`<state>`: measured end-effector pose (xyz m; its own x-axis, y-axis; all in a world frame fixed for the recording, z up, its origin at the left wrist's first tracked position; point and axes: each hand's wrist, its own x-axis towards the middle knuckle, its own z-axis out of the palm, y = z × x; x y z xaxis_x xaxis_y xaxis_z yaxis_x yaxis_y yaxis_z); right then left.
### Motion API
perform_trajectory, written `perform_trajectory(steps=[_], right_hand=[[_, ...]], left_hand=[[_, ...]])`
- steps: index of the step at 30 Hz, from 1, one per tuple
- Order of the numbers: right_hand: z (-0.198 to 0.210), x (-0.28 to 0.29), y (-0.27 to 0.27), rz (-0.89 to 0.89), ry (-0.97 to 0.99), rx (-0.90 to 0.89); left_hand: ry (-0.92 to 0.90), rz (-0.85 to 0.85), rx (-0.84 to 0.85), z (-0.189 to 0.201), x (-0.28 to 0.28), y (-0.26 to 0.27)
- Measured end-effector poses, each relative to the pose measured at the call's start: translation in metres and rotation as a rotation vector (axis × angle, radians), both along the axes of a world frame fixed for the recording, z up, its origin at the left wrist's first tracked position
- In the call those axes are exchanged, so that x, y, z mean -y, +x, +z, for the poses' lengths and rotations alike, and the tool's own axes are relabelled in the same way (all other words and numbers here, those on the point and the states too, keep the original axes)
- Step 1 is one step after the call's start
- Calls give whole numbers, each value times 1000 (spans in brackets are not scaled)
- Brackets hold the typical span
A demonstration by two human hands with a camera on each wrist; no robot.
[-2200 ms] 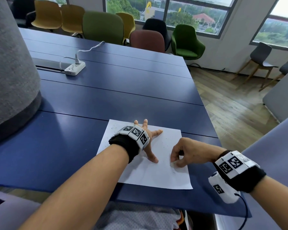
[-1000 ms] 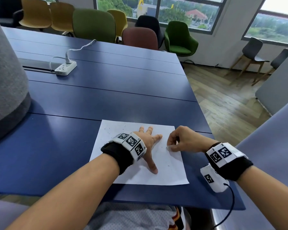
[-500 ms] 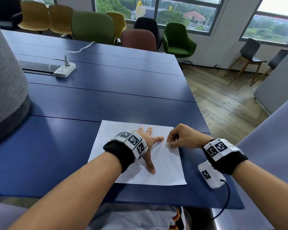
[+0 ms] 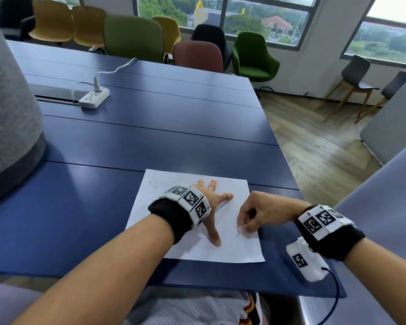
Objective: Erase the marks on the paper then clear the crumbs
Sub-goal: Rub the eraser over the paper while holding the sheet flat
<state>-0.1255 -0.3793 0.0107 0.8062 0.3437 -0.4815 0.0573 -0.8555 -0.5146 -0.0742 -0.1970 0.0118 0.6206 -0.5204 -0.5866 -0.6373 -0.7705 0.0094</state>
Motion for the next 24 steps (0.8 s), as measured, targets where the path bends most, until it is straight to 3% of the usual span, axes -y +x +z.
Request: perform_trajectory(steps=[4, 8, 12, 16, 20, 24], right_hand=[[-5, 3, 0, -135, 50, 159], [-3, -2, -8, 4, 25, -8], [-6, 1, -8, -117, 62, 99], [-6, -2, -14, -12, 68, -25], [-10, 1, -4, -144, 96, 133], [-6, -5, -9, 19, 49, -47]], left_hand=[[-14, -1, -11, -2, -1, 2], [-4, 6, -12, -1, 0, 0], [-11, 7, -17, -4, 0, 2], [2, 7, -10, -4, 0, 2], [-6, 6, -14, -5, 0, 3], [-3, 12, -16, -4, -1, 2]])
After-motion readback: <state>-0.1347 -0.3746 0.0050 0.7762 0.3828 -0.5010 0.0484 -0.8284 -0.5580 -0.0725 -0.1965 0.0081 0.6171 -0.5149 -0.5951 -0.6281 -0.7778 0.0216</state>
